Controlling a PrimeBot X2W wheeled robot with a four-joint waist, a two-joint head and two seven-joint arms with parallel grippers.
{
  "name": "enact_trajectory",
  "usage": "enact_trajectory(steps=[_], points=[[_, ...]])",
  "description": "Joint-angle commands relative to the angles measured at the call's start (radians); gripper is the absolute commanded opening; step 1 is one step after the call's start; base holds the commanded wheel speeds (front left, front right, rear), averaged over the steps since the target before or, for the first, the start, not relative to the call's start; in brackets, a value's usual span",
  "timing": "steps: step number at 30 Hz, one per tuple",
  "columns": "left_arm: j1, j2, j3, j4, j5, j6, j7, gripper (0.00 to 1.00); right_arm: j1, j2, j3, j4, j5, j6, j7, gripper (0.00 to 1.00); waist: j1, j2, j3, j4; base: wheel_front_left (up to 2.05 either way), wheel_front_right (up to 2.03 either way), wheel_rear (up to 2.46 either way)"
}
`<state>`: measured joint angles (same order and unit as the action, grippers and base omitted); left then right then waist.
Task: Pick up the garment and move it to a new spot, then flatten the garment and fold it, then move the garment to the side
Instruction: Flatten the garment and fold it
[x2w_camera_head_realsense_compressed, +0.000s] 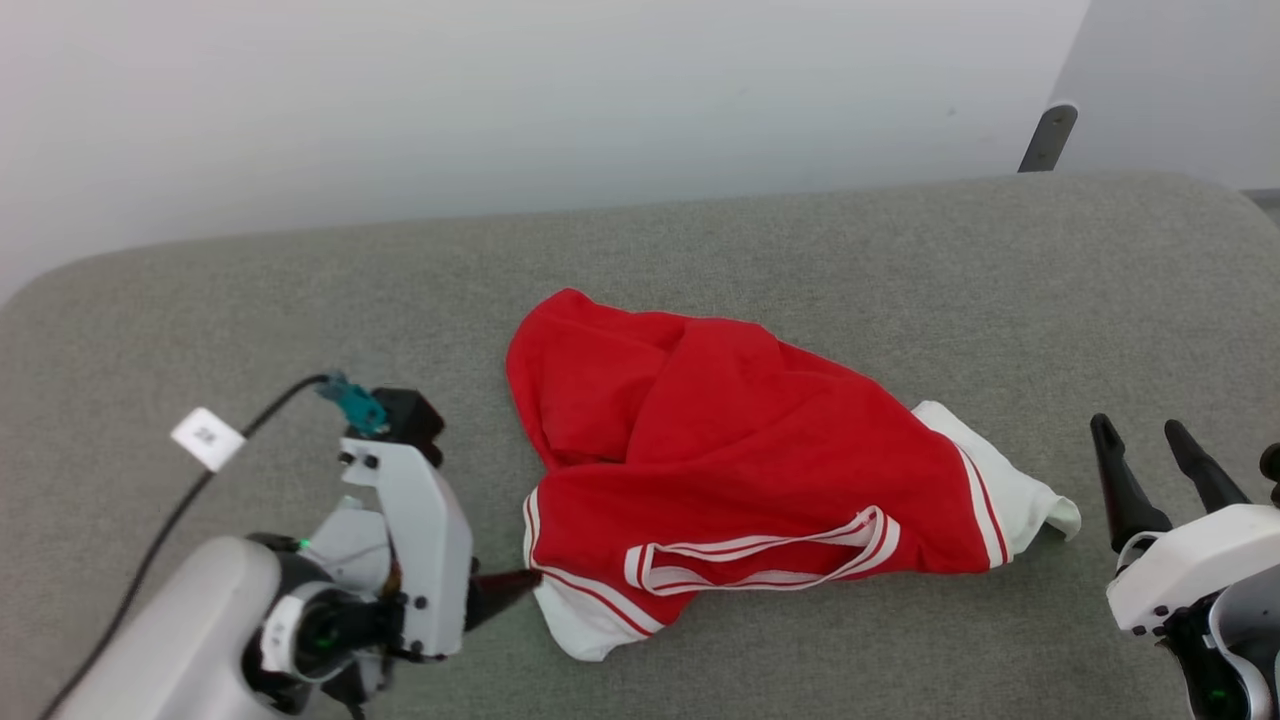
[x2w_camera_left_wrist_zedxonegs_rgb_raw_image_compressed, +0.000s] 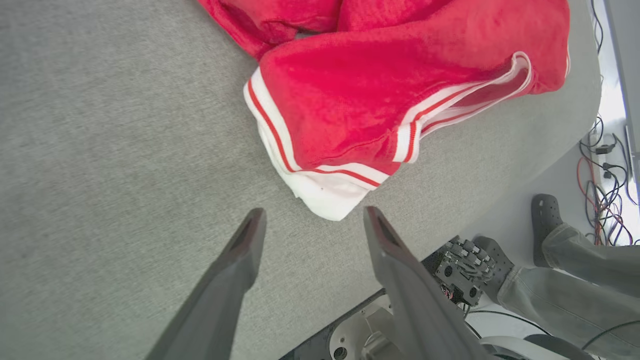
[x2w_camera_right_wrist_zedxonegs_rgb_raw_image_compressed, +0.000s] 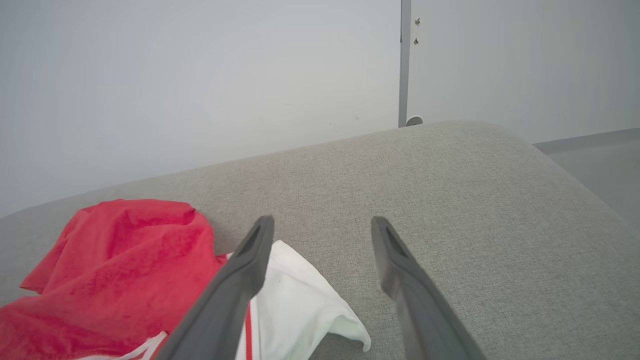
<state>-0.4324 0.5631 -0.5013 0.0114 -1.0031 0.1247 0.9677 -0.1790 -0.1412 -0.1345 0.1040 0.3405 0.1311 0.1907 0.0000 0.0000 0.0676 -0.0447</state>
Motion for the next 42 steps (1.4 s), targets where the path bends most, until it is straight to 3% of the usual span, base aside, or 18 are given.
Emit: enact_trajectory(steps=[1,15,23,24,25,26,32,42], points=[[-0.010,-0.009,-0.004,0.003,-0.001,0.003,0.002,1.00,-0.005,0.004,-0.005,-0.005,-0.008,-0.001,-0.001,1.00,0.0000,0.0000,0.006,-0.001,0.00,0.00,0.00],[-0.035,-0.084,-0.031,0.166,0.006,-0.052,-0.071,1.00,-0.037,0.018,-0.003,-0.030,-0.012,-0.001,-0.016,1.00,0.0000,0.0000,0.073,-0.034,0.00,0.00,0.00],[-0.054,-0.099,-0.066,0.317,0.053,-0.073,-0.103,1.00,-0.052,0.020,0.001,-0.023,-0.015,-0.001,-0.027,1.00,0.0000,0.0000,0.095,-0.048,0.00,0.00,0.00],[-0.052,-0.101,-0.074,0.338,0.059,-0.079,-0.105,0.78,-0.053,0.020,0.001,-0.023,-0.012,-0.001,-0.028,1.00,0.0000,0.0000,0.096,-0.047,0.00,0.00,0.00],[-0.049,-0.111,-0.075,0.358,0.051,-0.086,-0.111,0.34,-0.053,0.019,0.002,-0.022,-0.010,-0.001,-0.032,1.00,0.0000,0.0000,0.098,-0.047,0.00,0.00,0.00],[-0.048,-0.122,-0.072,0.372,0.038,-0.091,-0.112,0.00,-0.053,0.018,0.003,-0.022,-0.008,-0.001,-0.035,1.00,0.0000,0.0000,0.100,-0.048,0.00,0.00,0.00],[-0.083,-0.129,-0.047,0.429,0.019,-0.124,-0.142,0.00,-0.054,0.016,0.003,-0.032,-0.014,-0.001,-0.059,1.00,0.0000,0.0000,0.107,-0.044,0.00,0.00,0.00],[-0.149,-0.053,-0.005,0.414,0.035,-0.140,-0.166,0.00,-0.032,0.003,0.001,-0.029,-0.021,-0.001,-0.095,1.00,0.0000,0.0000,0.077,-0.021,0.00,0.00,0.00]])
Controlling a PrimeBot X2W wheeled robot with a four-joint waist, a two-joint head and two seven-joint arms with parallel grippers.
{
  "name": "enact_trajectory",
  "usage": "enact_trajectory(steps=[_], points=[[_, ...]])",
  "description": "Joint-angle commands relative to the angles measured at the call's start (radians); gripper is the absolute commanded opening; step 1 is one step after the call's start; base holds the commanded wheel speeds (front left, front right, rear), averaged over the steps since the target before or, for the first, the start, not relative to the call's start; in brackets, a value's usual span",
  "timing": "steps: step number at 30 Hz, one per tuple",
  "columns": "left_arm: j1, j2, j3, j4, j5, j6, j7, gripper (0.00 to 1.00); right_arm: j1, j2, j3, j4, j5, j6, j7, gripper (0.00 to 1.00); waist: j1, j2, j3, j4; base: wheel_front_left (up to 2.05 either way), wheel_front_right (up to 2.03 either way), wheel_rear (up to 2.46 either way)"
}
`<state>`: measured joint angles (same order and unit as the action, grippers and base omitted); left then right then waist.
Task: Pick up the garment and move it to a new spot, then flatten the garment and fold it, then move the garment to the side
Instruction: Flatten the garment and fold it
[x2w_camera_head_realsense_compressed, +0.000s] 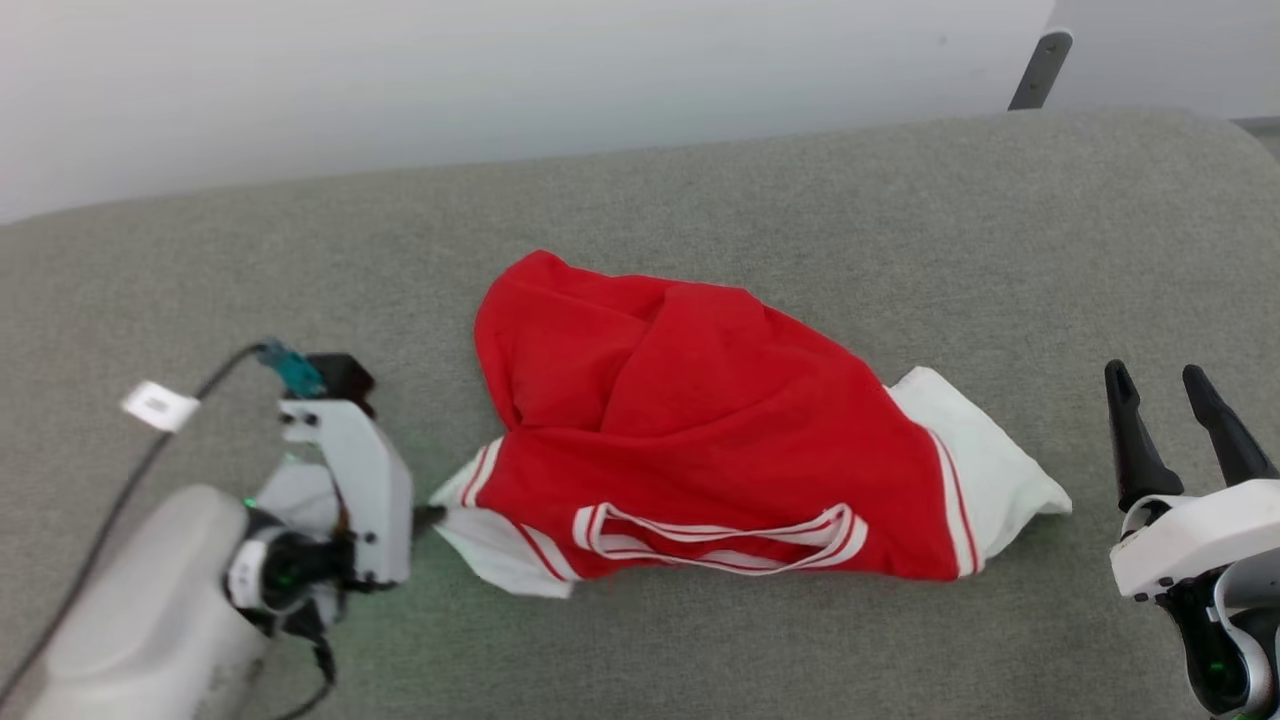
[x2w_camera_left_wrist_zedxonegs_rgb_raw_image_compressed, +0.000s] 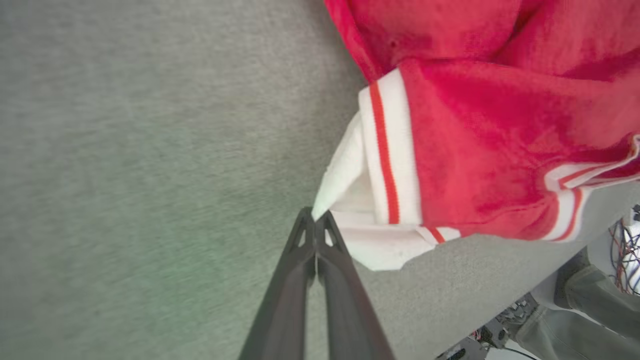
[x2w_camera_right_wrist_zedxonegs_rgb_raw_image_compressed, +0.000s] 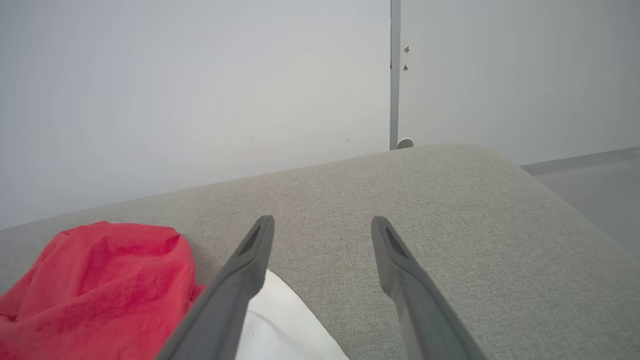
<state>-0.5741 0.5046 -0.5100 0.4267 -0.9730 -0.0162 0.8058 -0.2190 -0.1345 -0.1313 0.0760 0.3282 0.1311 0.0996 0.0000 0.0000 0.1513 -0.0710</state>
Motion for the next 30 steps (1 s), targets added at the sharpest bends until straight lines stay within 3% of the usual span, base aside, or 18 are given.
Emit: enact_trajectory(steps=[1,15,20,30], points=[[-0.011,0.017,0.011,-0.004,0.007,0.004,-0.005,0.00,0.009,-0.004,-0.004,-0.001,-0.008,-0.001,-0.006,1.00,0.0000,0.0000,-0.011,0.008,0.00,0.00,0.00],[0.062,0.211,0.094,-0.113,0.040,0.053,-0.059,0.00,0.049,-0.006,0.000,-0.004,-0.008,-0.001,-0.013,1.00,0.0000,0.0000,-0.047,0.025,0.00,0.00,0.00],[0.149,0.233,0.109,-0.132,0.031,0.077,-0.093,0.00,0.053,-0.004,-0.002,-0.006,-0.008,-0.001,-0.012,1.00,0.0000,0.0000,-0.041,0.027,0.00,0.00,0.00],[0.257,0.213,0.105,-0.106,0.021,0.082,-0.154,0.00,0.036,-0.005,-0.002,-0.001,-0.011,-0.001,-0.011,1.00,0.0000,0.0000,-0.028,0.027,0.00,0.00,0.00]])
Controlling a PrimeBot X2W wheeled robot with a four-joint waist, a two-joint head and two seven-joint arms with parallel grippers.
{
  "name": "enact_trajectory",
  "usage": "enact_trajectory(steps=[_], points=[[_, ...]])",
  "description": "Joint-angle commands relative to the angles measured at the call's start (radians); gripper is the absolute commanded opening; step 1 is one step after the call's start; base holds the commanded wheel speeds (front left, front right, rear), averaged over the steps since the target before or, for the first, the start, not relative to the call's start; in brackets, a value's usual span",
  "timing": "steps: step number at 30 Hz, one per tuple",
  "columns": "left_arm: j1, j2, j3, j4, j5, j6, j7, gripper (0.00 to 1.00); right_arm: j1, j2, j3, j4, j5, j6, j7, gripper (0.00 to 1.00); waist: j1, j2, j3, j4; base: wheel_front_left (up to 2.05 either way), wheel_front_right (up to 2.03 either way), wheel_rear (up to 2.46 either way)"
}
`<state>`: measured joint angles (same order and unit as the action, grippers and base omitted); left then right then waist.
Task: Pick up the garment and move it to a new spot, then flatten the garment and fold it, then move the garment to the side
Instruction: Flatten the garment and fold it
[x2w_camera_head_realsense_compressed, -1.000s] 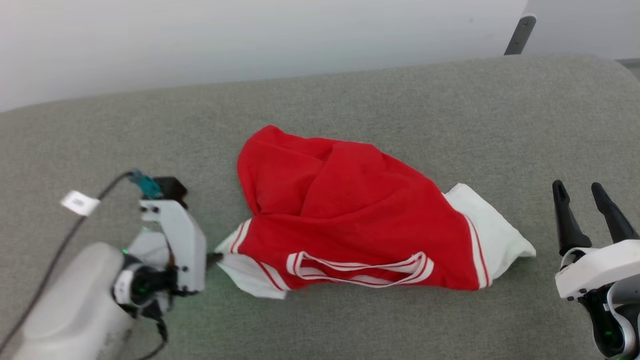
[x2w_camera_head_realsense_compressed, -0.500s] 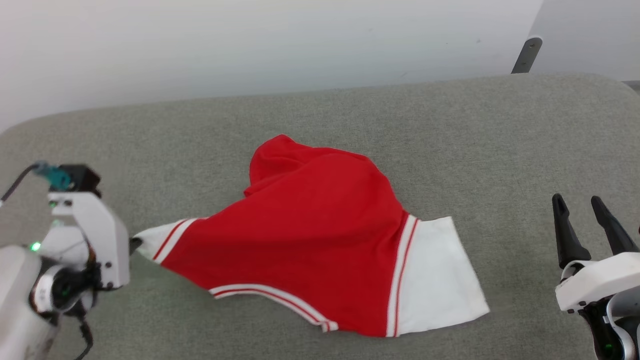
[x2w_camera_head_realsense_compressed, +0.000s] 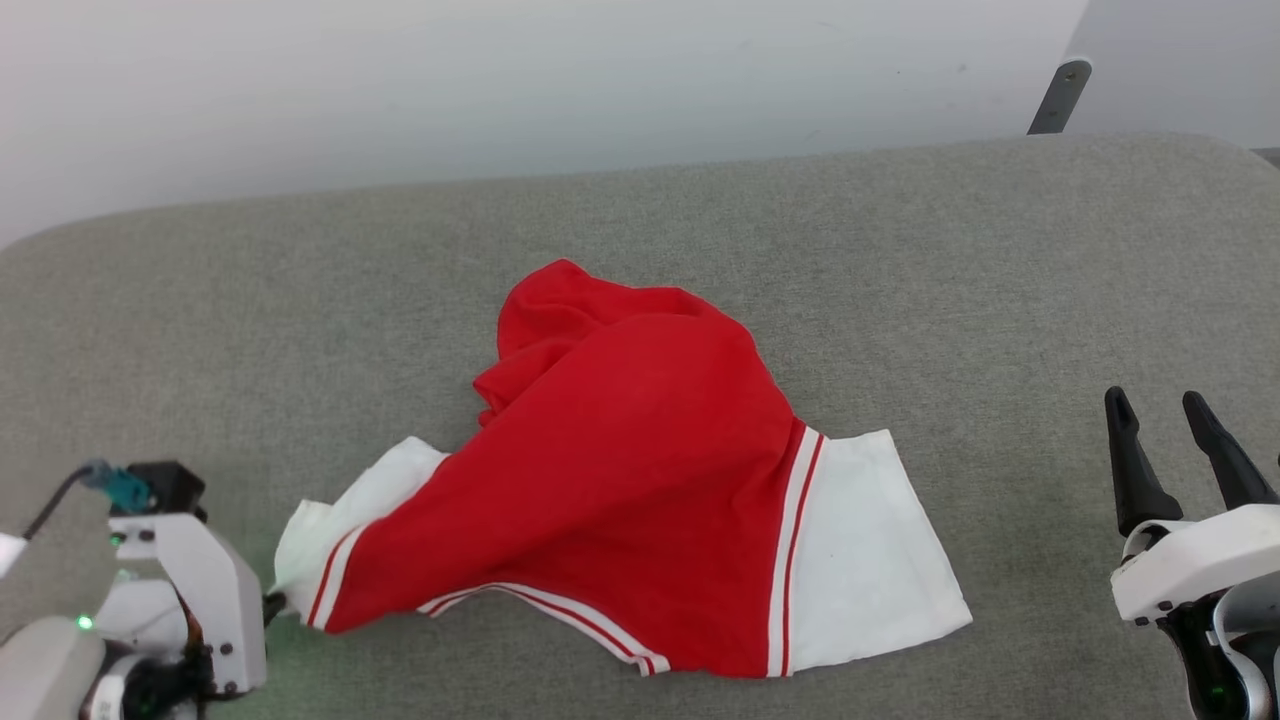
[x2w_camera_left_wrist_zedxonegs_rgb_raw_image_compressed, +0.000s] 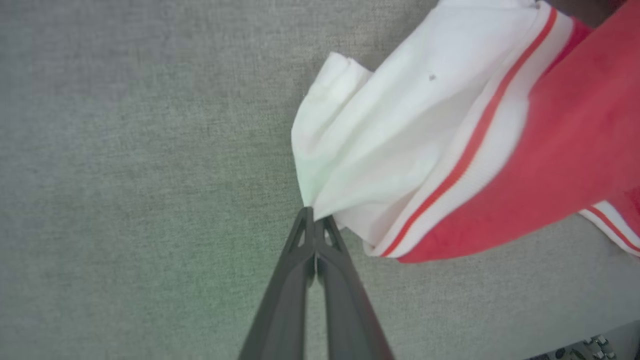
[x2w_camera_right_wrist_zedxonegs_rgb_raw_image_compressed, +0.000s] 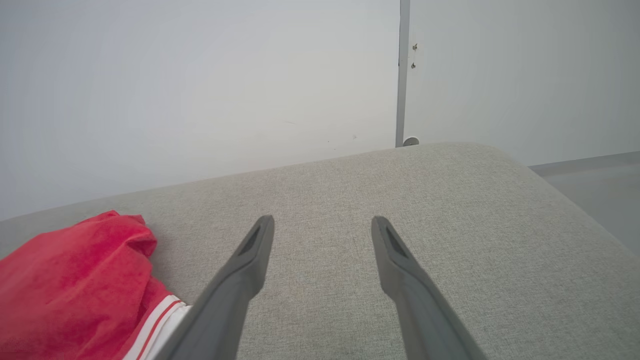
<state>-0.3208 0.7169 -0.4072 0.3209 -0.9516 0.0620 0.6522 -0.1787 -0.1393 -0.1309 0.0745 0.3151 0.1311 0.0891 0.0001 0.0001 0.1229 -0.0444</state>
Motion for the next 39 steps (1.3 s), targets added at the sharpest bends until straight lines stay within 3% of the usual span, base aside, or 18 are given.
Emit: enact_trajectory(steps=[1,10,11,13,15,16,20,23,31,39], points=[[0.021,-0.009,0.001,0.008,-0.009,0.005,-0.010,0.00,-0.003,0.002,-0.002,0.001,0.001,-0.001,-0.002,1.00,-0.0001,-0.0001,0.001,-0.001,0.00,0.00,0.00],[0.066,-0.020,0.007,0.015,-0.039,0.021,0.001,0.00,-0.004,0.009,-0.006,0.001,-0.002,-0.001,-0.002,1.00,-0.0001,-0.0001,0.008,-0.002,0.00,0.00,0.00],[0.070,-0.018,0.008,0.009,-0.041,0.026,0.002,0.11,-0.002,0.011,-0.007,-0.002,-0.004,-0.001,-0.002,1.00,-0.0001,-0.0001,0.009,-0.003,0.00,0.00,0.00],[0.083,-0.019,0.013,-0.002,-0.051,0.031,0.003,0.13,0.002,0.012,-0.008,-0.005,-0.003,-0.001,-0.002,1.00,-0.0001,-0.0001,0.009,-0.003,0.00,0.00,0.00],[0.091,-0.016,0.018,-0.016,-0.055,0.039,0.004,0.31,0.005,0.011,-0.009,-0.004,-0.004,-0.001,-0.003,1.00,-0.0001,-0.0001,0.010,-0.003,0.00,0.00,0.00],[0.095,-0.015,0.022,-0.023,-0.059,0.045,0.000,0.46,0.006,0.011,-0.009,-0.003,-0.003,-0.001,-0.003,1.00,-0.0001,-0.0001,0.010,-0.003,0.00,0.00,0.00],[0.111,-0.001,0.038,-0.065,-0.068,0.059,-0.003,0.89,0.011,0.007,-0.006,0.001,0.002,-0.001,-0.006,1.00,-0.0001,-0.0001,0.004,-0.003,0.00,0.00,0.00],[0.116,0.022,0.047,-0.109,-0.067,0.074,0.007,1.00,0.018,0.002,-0.005,0.002,0.005,-0.001,-0.005,1.00,-0.0001,-0.0001,-0.001,-0.002,0.00,0.00,0.00],[0.038,0.077,0.066,-0.189,-0.023,0.094,0.016,1.00,0.022,-0.001,-0.002,-0.012,0.002,-0.001,0.004,1.00,-0.0001,-0.0001,-0.004,-0.002,0.00,0.00,0.00],[-0.070,0.052,0.008,-0.055,0.036,0.037,0.014,1.00,0.006,-0.006,0.011,-0.029,0.004,-0.001,0.002,1.00,-0.0001,-0.0001,0.014,-0.028,0.00,0.00,0.00]])
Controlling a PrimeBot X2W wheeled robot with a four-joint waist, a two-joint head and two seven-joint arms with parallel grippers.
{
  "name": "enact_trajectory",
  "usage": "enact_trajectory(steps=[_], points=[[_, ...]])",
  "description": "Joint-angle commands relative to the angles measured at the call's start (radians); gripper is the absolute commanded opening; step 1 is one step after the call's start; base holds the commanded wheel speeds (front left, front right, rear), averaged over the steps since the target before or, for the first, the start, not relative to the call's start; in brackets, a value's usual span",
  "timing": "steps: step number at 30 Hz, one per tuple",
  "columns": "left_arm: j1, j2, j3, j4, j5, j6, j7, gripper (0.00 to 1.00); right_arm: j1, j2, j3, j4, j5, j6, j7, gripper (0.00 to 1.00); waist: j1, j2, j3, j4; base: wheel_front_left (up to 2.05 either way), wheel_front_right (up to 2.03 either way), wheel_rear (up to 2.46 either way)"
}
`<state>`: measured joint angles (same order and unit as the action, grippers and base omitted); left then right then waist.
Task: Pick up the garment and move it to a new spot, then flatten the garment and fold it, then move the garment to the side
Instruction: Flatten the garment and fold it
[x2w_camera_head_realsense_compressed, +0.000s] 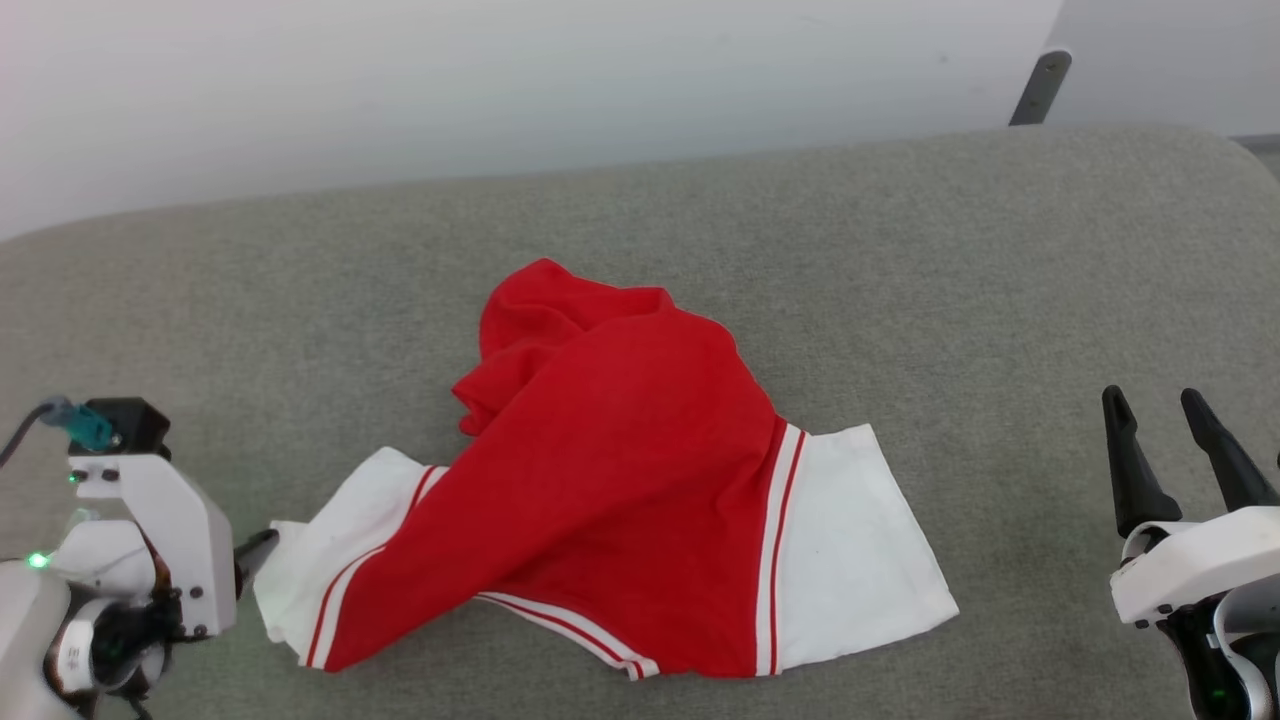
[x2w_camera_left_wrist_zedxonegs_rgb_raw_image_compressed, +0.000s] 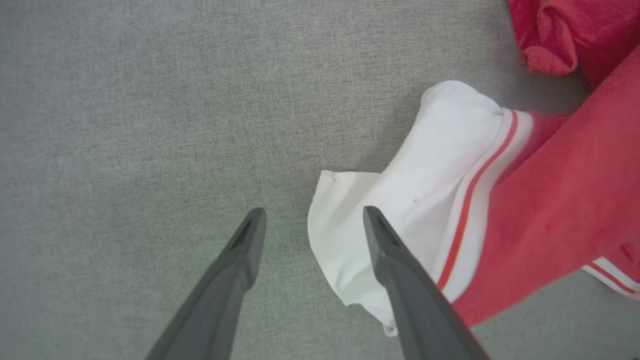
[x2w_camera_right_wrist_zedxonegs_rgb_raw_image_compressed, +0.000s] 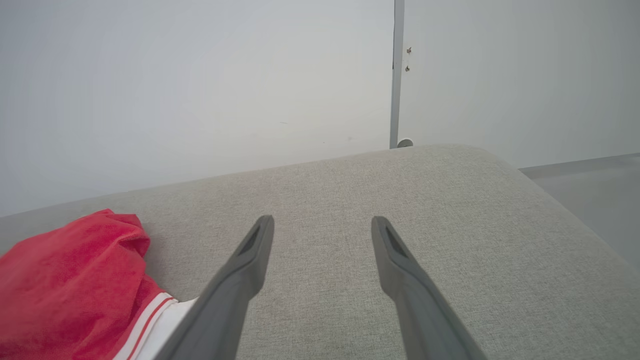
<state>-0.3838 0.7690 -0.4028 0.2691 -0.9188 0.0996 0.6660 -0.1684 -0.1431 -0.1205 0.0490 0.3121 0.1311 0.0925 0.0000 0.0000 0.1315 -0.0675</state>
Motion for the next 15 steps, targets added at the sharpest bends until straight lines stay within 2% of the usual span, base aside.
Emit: enact_trajectory(steps=[1,15], points=[[-0.019,-0.008,-0.004,0.020,0.006,-0.007,0.004,1.00,-0.005,-0.004,0.000,-0.005,0.008,-0.001,-0.001,1.00,0.0000,0.0000,0.008,-0.008,0.00,0.00,0.00],[-0.128,-0.073,-0.075,0.244,0.045,-0.073,0.009,1.00,-0.017,-0.010,-0.018,-0.020,0.001,-0.001,0.008,1.00,0.0000,0.0000,0.037,-0.026,0.00,0.00,0.00]])
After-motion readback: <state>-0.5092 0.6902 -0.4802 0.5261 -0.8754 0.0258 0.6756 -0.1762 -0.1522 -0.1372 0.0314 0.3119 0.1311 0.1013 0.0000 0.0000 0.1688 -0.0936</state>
